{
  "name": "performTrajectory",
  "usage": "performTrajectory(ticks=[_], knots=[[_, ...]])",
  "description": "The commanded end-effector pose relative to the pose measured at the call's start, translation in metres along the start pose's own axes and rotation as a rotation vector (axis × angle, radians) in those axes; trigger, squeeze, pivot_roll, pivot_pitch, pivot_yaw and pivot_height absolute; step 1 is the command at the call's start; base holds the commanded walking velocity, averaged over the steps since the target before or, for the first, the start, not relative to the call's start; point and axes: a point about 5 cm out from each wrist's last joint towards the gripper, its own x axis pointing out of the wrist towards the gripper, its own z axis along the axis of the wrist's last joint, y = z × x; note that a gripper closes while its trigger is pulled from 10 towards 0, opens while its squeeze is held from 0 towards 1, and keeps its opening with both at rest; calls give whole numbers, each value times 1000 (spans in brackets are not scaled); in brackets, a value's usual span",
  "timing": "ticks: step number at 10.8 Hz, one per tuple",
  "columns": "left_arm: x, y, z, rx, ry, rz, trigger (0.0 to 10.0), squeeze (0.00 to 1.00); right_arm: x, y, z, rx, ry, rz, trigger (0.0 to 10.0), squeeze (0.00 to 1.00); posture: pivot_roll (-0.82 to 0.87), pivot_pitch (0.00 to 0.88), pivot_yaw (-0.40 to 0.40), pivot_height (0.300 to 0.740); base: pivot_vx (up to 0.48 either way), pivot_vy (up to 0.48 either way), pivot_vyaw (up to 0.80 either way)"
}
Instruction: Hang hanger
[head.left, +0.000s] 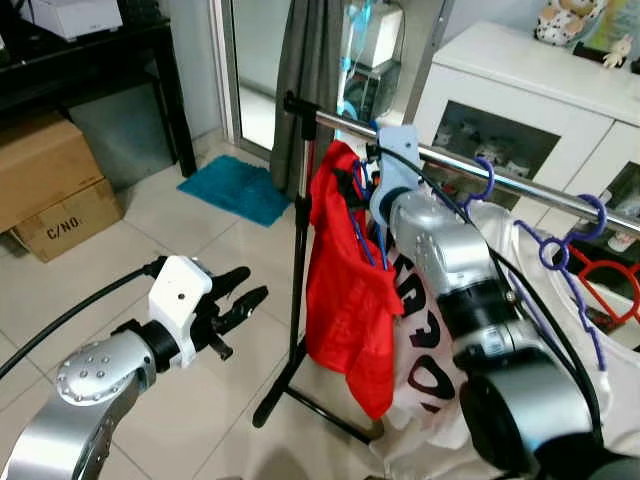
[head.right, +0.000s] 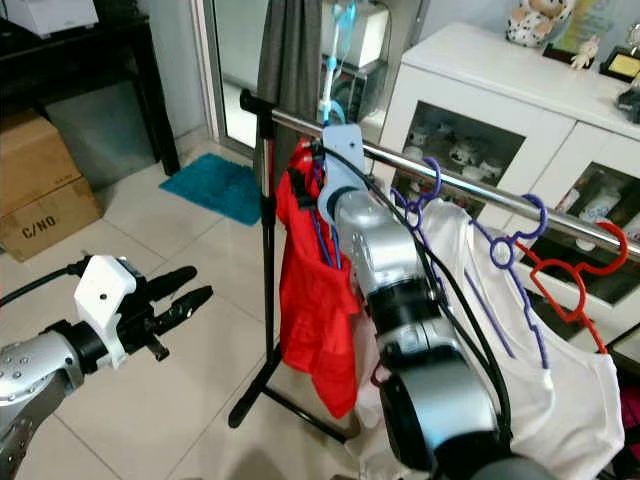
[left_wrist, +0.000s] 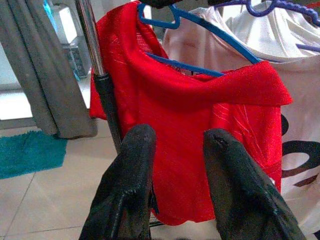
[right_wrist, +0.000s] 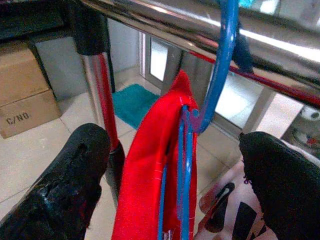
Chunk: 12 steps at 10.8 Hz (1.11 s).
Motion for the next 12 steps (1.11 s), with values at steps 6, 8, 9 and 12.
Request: performTrajectory(ticks=[6,8,9,12], knots=[[1,3,2,14,-19,-1,10000,0,10,-3,-14,8,52,-2,0,0,64,0,-91,740,0,0,0],[1,2,2,13,-19,-4,10000,0,11,-7,-16,24,36,-24,0,0,65,2,-87,740,0,0,0],[1,1,3,14,-20,-6,10000,0,12,-7,-16,33,25,-29,0,0,66,2,-86,740,0,0,0],[4,1,6,18,-31,-7,10000,0,14,-8,-17,34,21,-25,0,0,67,0,-89,740,0,0,0]])
